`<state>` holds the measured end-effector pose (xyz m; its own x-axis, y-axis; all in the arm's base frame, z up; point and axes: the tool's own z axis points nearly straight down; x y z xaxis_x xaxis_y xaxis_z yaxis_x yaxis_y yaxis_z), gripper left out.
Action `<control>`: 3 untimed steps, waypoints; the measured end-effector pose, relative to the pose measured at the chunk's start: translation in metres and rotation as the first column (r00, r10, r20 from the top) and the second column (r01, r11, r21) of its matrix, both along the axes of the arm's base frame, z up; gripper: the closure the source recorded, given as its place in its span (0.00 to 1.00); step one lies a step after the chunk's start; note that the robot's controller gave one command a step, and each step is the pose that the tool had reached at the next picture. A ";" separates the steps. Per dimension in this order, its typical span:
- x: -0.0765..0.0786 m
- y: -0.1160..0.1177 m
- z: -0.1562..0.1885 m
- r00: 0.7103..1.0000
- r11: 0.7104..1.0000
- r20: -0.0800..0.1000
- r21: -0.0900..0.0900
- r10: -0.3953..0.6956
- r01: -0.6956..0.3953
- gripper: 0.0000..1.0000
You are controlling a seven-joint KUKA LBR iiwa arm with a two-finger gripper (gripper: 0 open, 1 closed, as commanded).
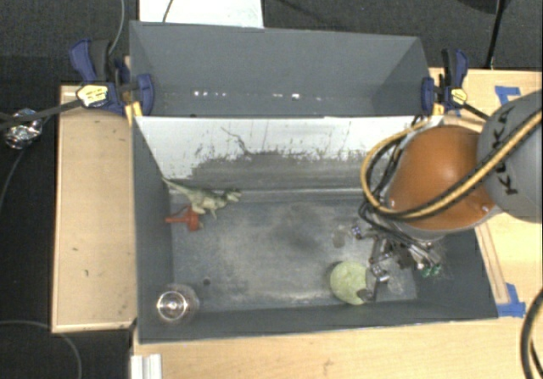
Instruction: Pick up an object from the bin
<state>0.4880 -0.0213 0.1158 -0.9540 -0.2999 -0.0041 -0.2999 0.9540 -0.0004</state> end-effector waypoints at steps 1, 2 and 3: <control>-0.003 0.001 -0.044 0.984 0.984 0.009 0.000 0.180 -0.180 1.00; -0.003 0.001 -0.044 0.984 0.984 0.009 0.000 0.179 -0.179 1.00; 0.012 -0.008 0.141 0.985 0.985 0.018 -0.003 0.174 -0.174 1.00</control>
Offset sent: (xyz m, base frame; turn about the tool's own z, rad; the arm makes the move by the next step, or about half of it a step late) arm 0.0000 0.0000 0.0000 0.0000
